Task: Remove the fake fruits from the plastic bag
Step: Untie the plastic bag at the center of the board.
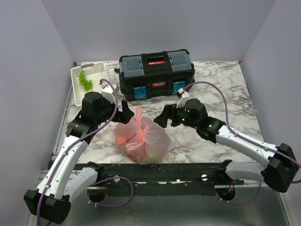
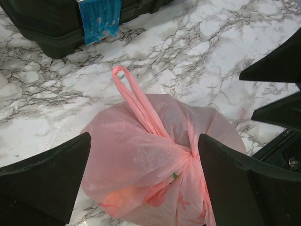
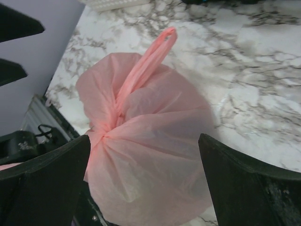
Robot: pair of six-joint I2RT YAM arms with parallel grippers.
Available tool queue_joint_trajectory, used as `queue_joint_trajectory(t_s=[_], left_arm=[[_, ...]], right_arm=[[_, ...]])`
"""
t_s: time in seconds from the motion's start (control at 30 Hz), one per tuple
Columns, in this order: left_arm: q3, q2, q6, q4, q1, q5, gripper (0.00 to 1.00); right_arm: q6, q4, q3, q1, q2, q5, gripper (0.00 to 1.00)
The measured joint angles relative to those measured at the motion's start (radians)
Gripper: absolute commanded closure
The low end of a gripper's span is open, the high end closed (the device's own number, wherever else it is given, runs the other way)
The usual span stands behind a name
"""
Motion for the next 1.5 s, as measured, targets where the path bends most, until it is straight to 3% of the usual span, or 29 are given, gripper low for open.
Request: queue_joint_trajectory(t_s=[0.43,0.67,0.83,0.93,1.07,1.4,1.5], left_arm=[[-0.051,0.108,0.027,0.003,-0.007,0.030,0.11],[-0.046,0.183,0.042,-0.019,-0.033,0.039,0.03],[-0.031,0.261,0.053,-0.060,-0.055,0.042,0.06],[-0.031,0.262,0.058,-0.066,-0.066,0.045,0.12],[-0.031,0.255,0.066,-0.065,-0.073,0.061,0.41],[-0.017,0.303,0.091,-0.086,-0.138,0.066,0.33],[-0.016,0.312,0.097,-0.095,-0.160,0.066,0.47]], right_arm=[[-0.019,0.066,0.072,0.225,0.212,-0.024,0.15],[-0.083,0.027,0.100,0.389,0.281,0.152,0.23],[-0.105,0.011,0.098,0.444,0.296,0.270,0.39],[-0.105,0.021,0.083,0.444,0.292,0.312,0.53],[-0.103,0.040,0.048,0.444,0.287,0.359,0.70],[-0.080,0.064,0.011,0.444,0.266,0.407,0.78],[-0.074,0.072,-0.003,0.444,0.242,0.421,0.79]])
